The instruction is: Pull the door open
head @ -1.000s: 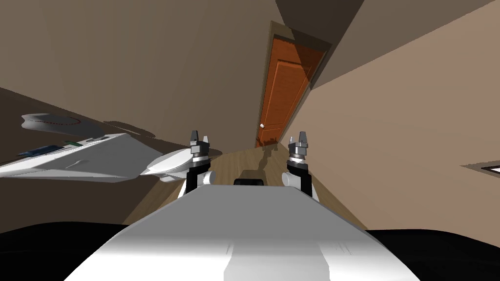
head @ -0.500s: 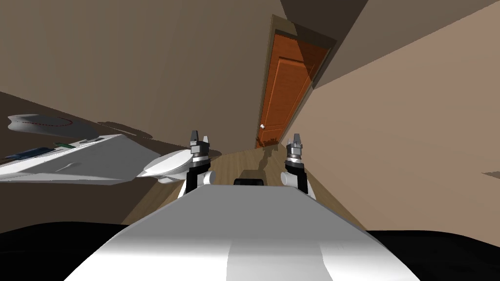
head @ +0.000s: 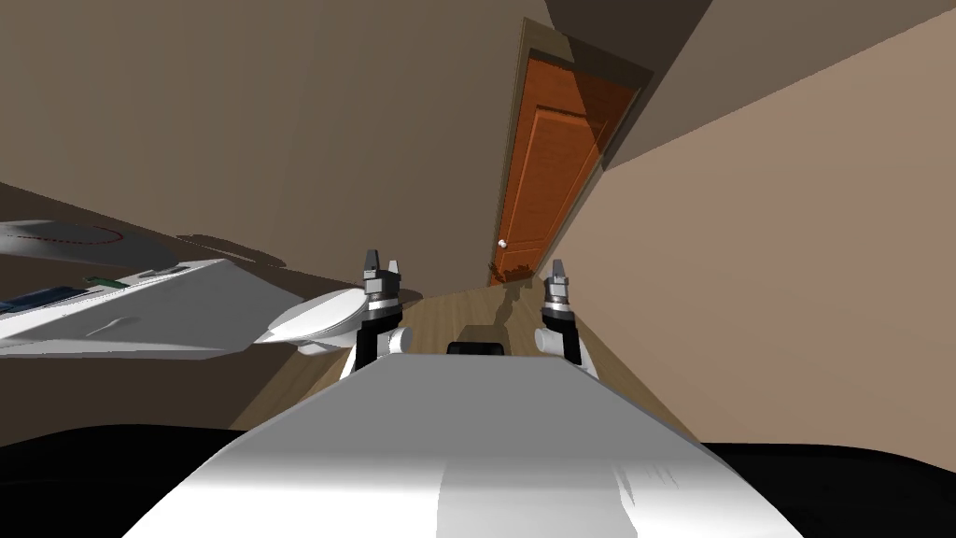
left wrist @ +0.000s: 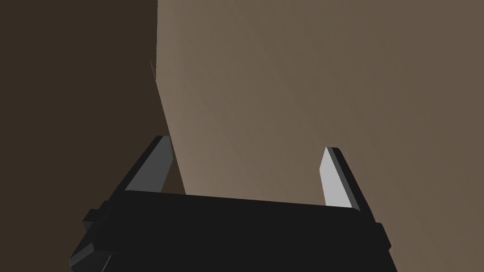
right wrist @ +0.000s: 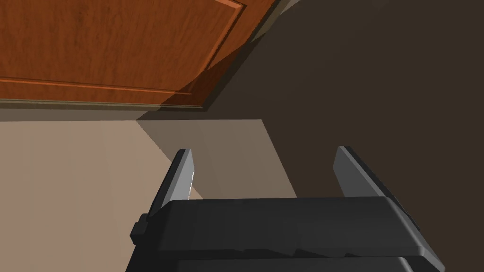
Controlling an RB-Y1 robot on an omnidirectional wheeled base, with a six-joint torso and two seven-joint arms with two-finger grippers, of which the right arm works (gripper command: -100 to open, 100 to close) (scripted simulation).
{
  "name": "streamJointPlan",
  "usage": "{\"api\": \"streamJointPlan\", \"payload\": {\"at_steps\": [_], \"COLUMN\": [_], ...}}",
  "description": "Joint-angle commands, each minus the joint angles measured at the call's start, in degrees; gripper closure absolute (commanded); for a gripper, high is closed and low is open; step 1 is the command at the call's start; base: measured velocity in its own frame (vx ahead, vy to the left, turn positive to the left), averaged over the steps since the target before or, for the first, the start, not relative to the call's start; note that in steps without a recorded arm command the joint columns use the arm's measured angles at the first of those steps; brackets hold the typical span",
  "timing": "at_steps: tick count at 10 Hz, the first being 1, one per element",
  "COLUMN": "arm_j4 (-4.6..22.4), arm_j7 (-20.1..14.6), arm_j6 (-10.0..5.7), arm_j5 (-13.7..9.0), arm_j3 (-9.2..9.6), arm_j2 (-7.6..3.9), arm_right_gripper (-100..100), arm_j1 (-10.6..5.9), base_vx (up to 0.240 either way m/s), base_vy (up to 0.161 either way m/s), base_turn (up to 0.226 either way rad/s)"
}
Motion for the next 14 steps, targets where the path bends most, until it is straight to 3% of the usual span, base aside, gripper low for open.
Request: {"api": "streamJointPlan", "payload": {"at_steps": [1,14], "arm_j4": [1.64,19.8], "arm_j7": [1.13,11.39], "arm_j6": [-0.41,-5.94], "arm_j5": [0.57,6.15], "arm_j3": [-0.26,-2.04], "arm_j2": [-0.39,-2.72], "arm_right_gripper": [-100,-100], "arm_j1": [-0.57,-7.02], "base_vx": [0.083,0.096], "base_vy": [-0.02,-0.022], "base_turn": [0.017,0.019]}}
